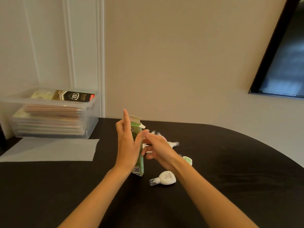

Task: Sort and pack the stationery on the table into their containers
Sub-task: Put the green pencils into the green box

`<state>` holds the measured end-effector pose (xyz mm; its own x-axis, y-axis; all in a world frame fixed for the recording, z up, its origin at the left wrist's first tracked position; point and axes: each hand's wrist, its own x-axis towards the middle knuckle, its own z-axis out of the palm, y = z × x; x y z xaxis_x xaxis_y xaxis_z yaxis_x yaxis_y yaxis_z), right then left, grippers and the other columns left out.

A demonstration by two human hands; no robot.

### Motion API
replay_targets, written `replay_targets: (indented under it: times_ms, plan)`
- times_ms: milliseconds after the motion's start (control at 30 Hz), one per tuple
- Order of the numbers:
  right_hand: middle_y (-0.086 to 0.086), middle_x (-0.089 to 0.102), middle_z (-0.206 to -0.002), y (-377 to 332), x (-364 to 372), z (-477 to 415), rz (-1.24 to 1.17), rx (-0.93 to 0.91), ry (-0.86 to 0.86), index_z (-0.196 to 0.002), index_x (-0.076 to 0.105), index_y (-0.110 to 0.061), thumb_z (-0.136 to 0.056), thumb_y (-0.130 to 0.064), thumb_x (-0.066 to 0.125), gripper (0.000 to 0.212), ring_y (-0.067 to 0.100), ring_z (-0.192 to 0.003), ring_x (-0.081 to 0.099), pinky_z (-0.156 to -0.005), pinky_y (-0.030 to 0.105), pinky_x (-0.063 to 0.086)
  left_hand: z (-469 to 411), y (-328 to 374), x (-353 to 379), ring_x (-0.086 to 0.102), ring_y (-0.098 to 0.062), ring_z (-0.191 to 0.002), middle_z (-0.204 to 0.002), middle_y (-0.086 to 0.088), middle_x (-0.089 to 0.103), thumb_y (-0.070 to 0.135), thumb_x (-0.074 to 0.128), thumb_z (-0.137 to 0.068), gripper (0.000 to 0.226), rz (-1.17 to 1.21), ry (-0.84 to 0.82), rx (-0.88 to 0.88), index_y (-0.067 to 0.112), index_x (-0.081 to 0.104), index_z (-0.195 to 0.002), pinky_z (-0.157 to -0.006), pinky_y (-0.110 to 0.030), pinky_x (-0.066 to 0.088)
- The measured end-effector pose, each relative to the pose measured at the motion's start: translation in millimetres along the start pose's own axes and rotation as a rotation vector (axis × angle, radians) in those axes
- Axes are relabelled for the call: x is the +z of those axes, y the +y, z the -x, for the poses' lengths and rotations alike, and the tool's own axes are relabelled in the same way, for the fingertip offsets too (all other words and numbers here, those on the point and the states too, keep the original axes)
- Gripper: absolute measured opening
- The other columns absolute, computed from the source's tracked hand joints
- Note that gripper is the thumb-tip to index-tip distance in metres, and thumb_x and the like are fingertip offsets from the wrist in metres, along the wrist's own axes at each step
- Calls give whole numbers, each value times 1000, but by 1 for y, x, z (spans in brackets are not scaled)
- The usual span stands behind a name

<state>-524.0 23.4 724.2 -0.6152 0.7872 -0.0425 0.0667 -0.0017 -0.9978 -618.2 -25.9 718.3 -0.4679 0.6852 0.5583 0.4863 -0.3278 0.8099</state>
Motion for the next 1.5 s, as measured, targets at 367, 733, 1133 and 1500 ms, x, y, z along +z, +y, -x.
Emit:
replay_targets:
  times_ms: [367,733,1133,1500]
  plan:
    - [5,60,-86,-15,-11,-8,-64,14,56,-108,65,-10,-98,-37,41,38,8,-64,50,-62,22,44,-11,0,-12,49,-5,-110,-123,9,46,16,52,-93,58,125,-83,-73,20,23,-144,-86,-19,45]
    - [5,61,-87,-27,-11,-11,1,-6,45,-112,65,-10,-98,-44,38,46,8,-61,48,-59,21,43,-21,2,-19,63,1,-80,-93,9,61,9,69,-80,23,174,1,-75,20,53,-91,-63,-9,51]
    - [-3,62,-66,-53,-23,-7,123,-168,91,-76,66,-12,-88,-6,60,16,9,-65,50,-62,21,43,-22,4,-20,49,2,-79,-97,4,46,6,72,-77,12,-180,-14,241,5,64,-85,-74,2,38]
    - [-2,66,-74,-47,-20,1,198,-329,108,-98,69,-11,-93,-10,53,17,1,-57,55,-64,16,50,-20,6,-18,49,1,-74,-89,2,49,6,73,-76,17,-180,13,240,9,57,-81,-70,1,39]
